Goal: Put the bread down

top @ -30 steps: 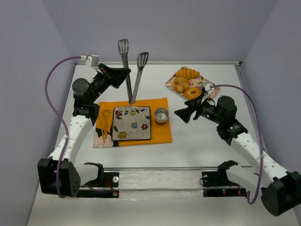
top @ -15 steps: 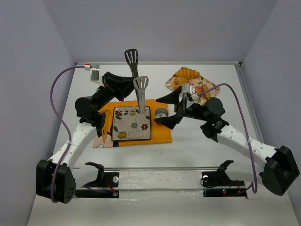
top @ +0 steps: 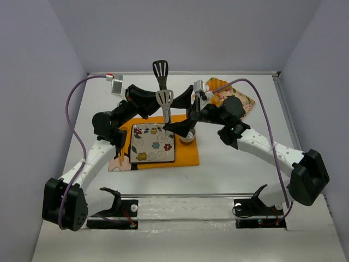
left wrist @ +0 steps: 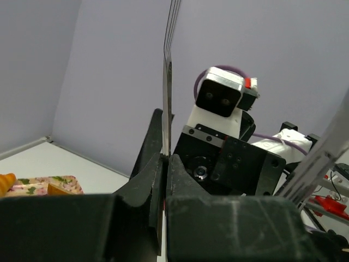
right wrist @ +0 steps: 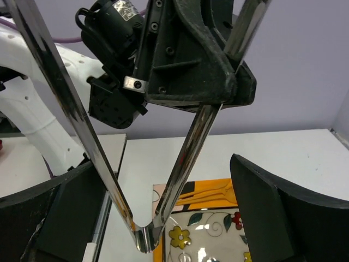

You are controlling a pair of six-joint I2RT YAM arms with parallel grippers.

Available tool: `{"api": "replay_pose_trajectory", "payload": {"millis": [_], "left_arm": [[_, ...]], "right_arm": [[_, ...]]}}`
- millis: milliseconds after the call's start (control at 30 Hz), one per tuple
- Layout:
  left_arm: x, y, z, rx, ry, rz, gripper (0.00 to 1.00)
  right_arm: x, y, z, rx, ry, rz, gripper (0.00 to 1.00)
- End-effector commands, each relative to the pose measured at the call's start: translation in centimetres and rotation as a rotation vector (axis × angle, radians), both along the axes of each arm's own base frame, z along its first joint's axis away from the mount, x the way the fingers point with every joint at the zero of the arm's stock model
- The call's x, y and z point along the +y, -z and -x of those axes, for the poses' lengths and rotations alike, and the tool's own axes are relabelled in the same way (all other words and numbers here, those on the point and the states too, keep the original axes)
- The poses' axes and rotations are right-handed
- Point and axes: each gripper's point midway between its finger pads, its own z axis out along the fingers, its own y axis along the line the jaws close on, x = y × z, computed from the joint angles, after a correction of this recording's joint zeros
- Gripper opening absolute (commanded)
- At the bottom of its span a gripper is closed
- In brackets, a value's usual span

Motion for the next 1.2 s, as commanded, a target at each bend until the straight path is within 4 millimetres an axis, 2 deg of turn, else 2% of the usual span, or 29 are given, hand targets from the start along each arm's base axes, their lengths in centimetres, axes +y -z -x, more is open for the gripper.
{"api": "replay_pose_trajectory", "payload": {"millis": [0, 100, 333, 567, 867, 1033, 1167], "left_arm": [[0.7, -3.7, 3.2, -0.219, 0.0, 0.059, 0.06], [0.4, -3.6, 3.4, -0.218, 0.006, 0.063, 0.06], [0.3, -2.8, 2.3, -0.191, -0.034, 0.062, 0.06], [0.3, -2.8, 1.6, -0.179, -0.054, 0.062, 0.06], [0.0, -2.3, 1.4, -0.158, -0.043, 0.051, 0.06], [0.0, -2.2, 1.4, -0.157, -0.046, 0.047, 0.06], [-0.1, -2.1, 0.8, -0.132, -0.058, 0.034, 0.06]], "right_arm": [[1.1, -1.8, -0.5, 0.044, -0.004, -0.021, 1.0], [1.9, -1.9, -0.7, 0.065, -0.022, -0.023, 1.0], [2.4, -3.1, 0.1, 0.09, -0.082, -0.056, 1.0], [2.0, -3.5, -0.6, 0.112, -0.027, -0.09, 0.98], [1.2, -5.2, -1.0, 0.07, 0.032, -0.132, 0.98], [1.2, -5.5, -0.7, 0.057, 0.024, -0.133, 0.88], [1.1, -5.6, -0.7, 0.052, 0.026, -0.139, 0.75]]}}
